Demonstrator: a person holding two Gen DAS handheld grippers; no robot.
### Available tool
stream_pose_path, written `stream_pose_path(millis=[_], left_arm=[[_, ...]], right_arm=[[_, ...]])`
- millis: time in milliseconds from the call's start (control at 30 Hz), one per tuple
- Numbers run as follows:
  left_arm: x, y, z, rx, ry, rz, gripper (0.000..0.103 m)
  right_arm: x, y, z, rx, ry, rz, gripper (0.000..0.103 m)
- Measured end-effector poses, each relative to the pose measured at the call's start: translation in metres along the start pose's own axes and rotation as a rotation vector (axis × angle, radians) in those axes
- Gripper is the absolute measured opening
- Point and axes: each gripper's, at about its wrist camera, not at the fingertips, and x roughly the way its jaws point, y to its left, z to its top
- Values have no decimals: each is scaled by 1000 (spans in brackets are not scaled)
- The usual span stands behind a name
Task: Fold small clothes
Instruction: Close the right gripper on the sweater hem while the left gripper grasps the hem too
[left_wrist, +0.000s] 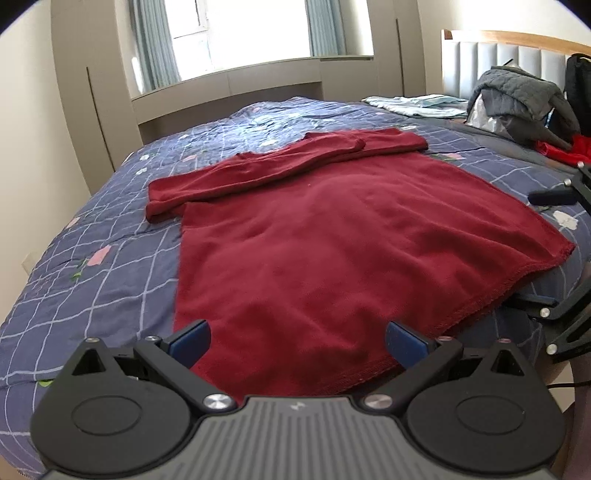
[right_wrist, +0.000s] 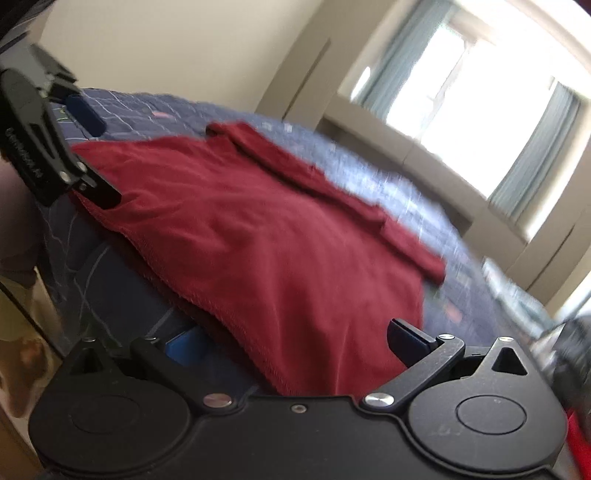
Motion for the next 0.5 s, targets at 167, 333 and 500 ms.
stream_pose_path(millis=[167, 333, 500], left_arm=[[-6, -9, -1, 38, -31, -60, 103], [-5, -28, -1, 100, -49, -93, 103], [4, -41, 2, 137, -50, -74, 103]], right_arm=[[-4, -4, 8, 10, -51, 81, 30], [-5, -17, 24, 112, -74, 152, 12], [-7, -42, 43, 217, -98, 191, 11]])
